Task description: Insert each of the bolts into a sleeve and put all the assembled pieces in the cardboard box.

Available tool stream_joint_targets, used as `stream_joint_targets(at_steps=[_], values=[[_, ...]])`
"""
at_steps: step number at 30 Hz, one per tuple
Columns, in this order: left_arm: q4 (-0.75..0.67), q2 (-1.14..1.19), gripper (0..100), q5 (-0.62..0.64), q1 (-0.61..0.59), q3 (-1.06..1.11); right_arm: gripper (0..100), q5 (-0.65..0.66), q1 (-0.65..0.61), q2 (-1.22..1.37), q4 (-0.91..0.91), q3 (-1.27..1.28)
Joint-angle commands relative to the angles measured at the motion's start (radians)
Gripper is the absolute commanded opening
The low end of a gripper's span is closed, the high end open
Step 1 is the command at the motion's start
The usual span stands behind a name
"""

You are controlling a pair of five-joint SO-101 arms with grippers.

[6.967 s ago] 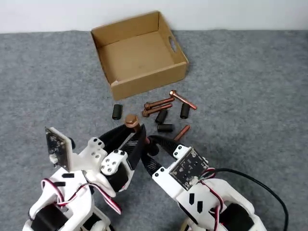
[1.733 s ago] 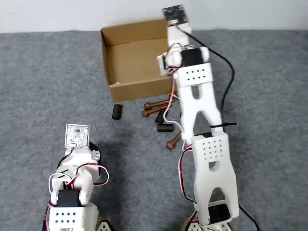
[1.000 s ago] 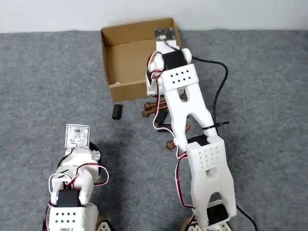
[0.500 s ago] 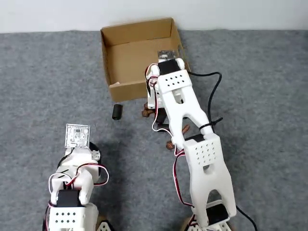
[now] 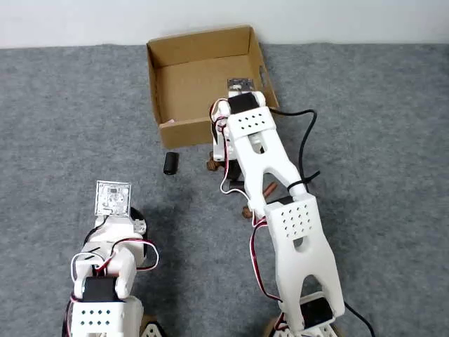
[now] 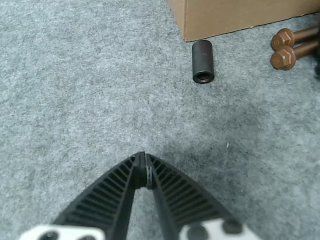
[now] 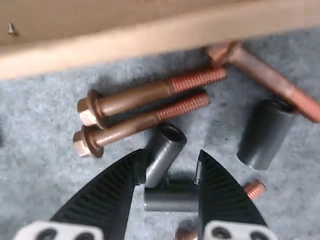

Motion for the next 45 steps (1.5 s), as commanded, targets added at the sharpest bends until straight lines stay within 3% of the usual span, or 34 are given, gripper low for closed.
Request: stream_joint_targets(at_steps=[1,6,10,18,25,38,45], values=[[-0.002,0.000,1,-0.009,-0.006,-0.005,14.4,-0.009,-0.008,0.019,-0.024,-0.003],[-0.002,0.000,1,-0.009,-0.006,-0.005,13.6,-0.009,-0.018,0.051,-0.021,-0.003],[-0.002,0.000,1,-0.009,-0.006,-0.005,0.2,-0.009,-0.021,0.047,-0.019,-0.003],[-0.003,0.000,1,-0.009,-0.006,-0.005,0.8,-0.008,-0.018,-0.024,0.131,-0.037],[-0.006,0.000,1,-0.009,-0.006,-0.005,0.8,-0.003,-0.022,-0.240,0.131,0.044],[-0.008,0.000,1,-0.005,-0.003,-0.005,0.8,-0.020,0.039,-1.020,0.125,0.747],[-0.008,0.000,1,-0.005,0.000,-0.005,0.8,-0.049,0.150,-1.391,0.027,1.092]])
